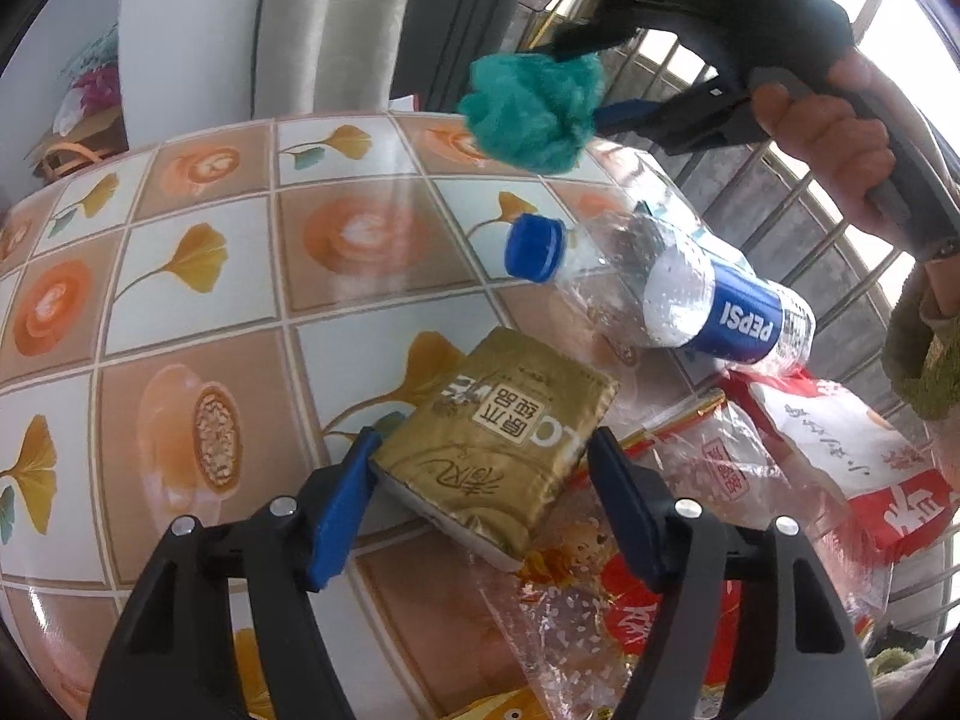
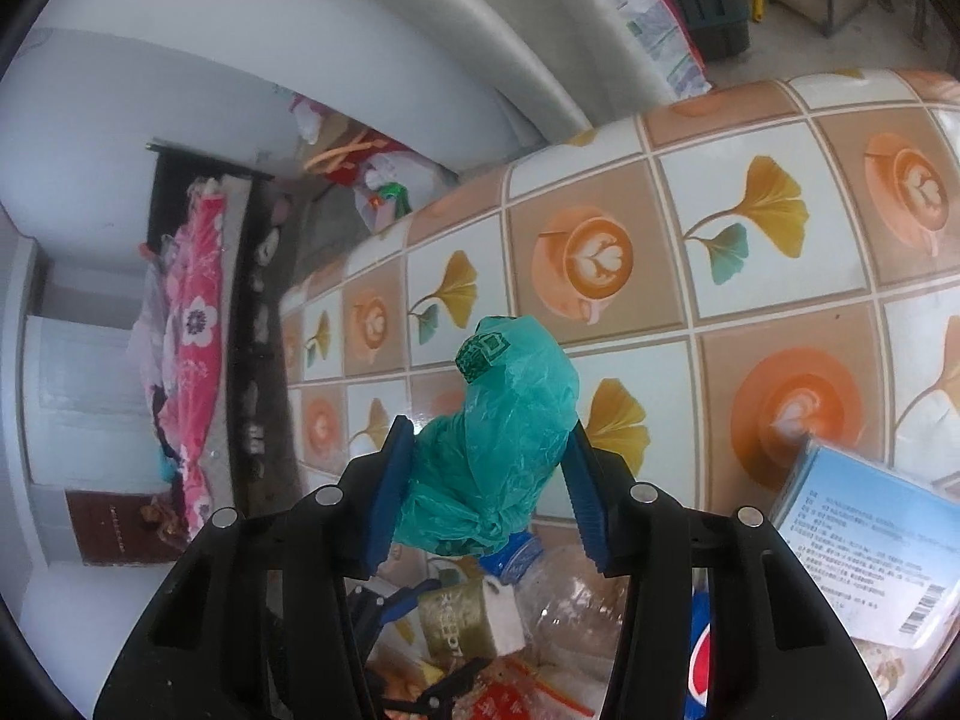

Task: Collect trash
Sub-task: 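Grasp the gold tissue pack with the left gripper and lift it, then carry both items to the blue wastebasket and open both grippers to drop them, then move both tools back toward the table, then grasp the clear snack bag with the left gripper while the right gripper grasps the white medicine box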

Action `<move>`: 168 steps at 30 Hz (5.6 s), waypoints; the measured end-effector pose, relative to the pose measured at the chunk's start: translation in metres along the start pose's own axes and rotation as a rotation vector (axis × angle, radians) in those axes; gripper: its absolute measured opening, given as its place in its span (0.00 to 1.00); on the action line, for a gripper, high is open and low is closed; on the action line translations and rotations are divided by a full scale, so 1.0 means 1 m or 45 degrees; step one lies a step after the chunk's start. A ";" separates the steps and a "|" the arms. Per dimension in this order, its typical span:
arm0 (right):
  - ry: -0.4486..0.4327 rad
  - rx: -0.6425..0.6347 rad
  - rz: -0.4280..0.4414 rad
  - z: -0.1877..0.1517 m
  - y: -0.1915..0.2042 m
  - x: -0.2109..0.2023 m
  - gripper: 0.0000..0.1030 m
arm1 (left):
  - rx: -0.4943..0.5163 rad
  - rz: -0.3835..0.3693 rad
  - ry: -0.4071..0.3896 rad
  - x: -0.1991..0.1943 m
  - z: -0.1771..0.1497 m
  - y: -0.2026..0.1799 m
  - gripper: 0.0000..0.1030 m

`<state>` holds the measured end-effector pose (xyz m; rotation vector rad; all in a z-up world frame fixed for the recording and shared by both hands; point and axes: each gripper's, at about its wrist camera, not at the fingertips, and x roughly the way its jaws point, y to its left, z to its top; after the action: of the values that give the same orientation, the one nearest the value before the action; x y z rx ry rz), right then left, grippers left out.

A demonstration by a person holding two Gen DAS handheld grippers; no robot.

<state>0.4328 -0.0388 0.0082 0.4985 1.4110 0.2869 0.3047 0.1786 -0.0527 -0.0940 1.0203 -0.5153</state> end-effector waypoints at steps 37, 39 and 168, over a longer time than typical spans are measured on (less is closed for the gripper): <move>-0.817 0.361 0.167 -0.366 -0.262 -0.269 0.45 | 0.192 -0.433 -0.147 -0.094 -0.029 -0.343 0.66; -0.887 0.494 0.114 -0.389 -0.299 -0.267 0.45 | 0.269 -0.447 -0.074 -0.063 -0.031 -0.394 0.66; -0.269 0.499 0.272 -0.103 -0.223 -0.111 0.11 | 0.561 0.777 -0.339 -0.024 -0.156 -0.195 0.08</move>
<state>0.2929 -0.2683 -0.0140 0.9769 1.2099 0.1219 0.0928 0.0437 -0.0560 0.5162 0.6098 -0.1496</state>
